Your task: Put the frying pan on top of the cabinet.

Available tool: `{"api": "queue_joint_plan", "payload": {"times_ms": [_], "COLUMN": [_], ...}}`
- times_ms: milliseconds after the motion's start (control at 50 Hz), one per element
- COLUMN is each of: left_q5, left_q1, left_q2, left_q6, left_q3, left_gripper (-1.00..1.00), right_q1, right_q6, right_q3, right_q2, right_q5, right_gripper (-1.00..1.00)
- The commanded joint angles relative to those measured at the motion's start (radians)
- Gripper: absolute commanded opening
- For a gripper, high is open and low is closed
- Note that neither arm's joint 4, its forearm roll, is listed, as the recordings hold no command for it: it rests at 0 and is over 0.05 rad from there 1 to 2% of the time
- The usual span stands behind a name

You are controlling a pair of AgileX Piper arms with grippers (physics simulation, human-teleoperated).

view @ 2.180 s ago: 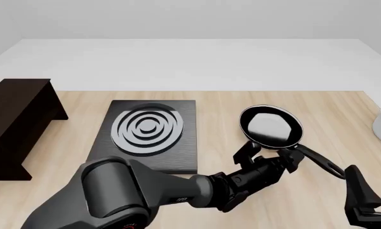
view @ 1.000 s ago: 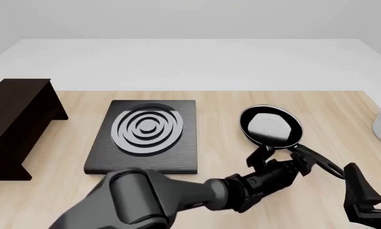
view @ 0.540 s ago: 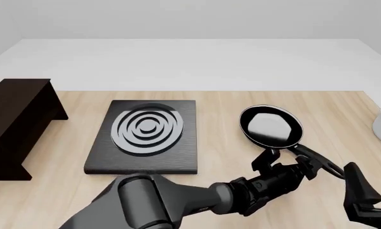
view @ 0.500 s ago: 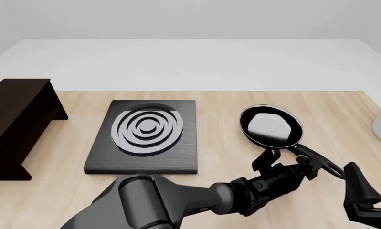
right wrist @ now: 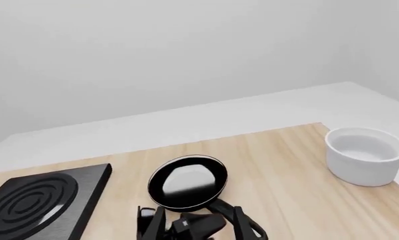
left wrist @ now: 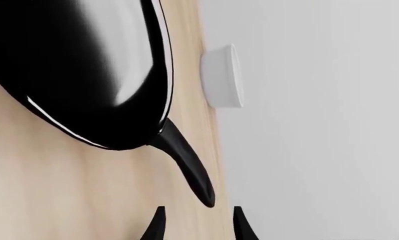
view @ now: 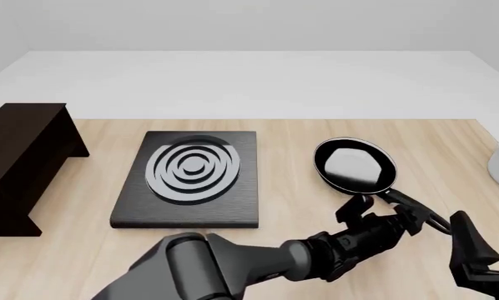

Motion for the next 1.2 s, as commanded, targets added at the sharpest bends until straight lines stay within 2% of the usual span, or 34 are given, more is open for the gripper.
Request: {"api": "queue_joint_plan", "payload": {"times_ms": [20, 740, 1200], "left_q5": [0.022, 0.058, 0.087], "left_q1": [-0.006, -0.007, 0.023], "left_q2": [0.044, 0.134, 0.178], "left_q6": [-0.029, -0.054, -0.063], "left_q3": [-0.040, -0.163, -0.235], "left_gripper": [1.00, 1.00, 1.00], "right_q1": [-0.005, -0.017, -0.023], "right_q6": [0.004, 0.013, 0.017], "right_q3": [0.000, -0.001, -0.001], "right_q2": [0.019, 0.045, 0.052], "right_q5": [-0.016, -0.038, -0.042], "right_gripper": [1.00, 1.00, 1.00]}}
